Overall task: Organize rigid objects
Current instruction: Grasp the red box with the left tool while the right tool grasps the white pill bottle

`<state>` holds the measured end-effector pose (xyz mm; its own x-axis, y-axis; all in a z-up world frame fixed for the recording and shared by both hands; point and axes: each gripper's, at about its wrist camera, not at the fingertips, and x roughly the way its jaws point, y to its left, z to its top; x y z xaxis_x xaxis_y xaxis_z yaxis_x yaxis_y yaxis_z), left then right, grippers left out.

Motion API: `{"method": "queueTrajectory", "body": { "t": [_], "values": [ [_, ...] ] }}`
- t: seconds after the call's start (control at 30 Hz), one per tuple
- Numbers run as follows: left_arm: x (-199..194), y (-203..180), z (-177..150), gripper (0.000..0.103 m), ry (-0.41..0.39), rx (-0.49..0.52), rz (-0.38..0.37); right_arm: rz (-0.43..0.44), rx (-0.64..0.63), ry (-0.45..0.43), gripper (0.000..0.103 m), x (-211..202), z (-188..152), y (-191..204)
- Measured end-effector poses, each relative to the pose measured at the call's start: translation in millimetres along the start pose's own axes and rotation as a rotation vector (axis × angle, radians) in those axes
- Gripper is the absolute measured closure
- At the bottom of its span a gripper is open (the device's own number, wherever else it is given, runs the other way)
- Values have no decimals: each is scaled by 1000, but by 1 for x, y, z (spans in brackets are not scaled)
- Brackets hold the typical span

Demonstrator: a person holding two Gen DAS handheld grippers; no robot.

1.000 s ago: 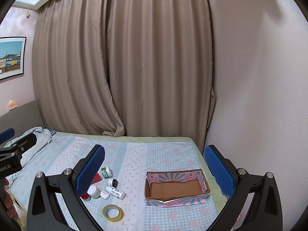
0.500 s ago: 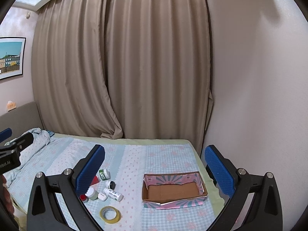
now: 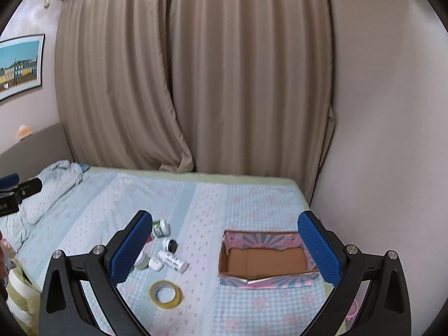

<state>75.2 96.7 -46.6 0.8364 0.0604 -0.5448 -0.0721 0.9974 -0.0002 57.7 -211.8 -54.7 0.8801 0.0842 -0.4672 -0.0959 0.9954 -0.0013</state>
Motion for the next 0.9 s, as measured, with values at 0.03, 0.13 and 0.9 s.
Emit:
{"method": "queueTrajectory", "body": {
  "t": [0.03,0.13,0.9],
  "values": [
    [11,9,0,0,14,7,-7,1,-3,10,0,6,-2,4],
    [46,35,4,0,65,23,-51,5,-7,46,0,31,-9,23],
    [425,74,-43,1,511,355,-328,105,-158,428,0,285,-73,135]
  ]
}}
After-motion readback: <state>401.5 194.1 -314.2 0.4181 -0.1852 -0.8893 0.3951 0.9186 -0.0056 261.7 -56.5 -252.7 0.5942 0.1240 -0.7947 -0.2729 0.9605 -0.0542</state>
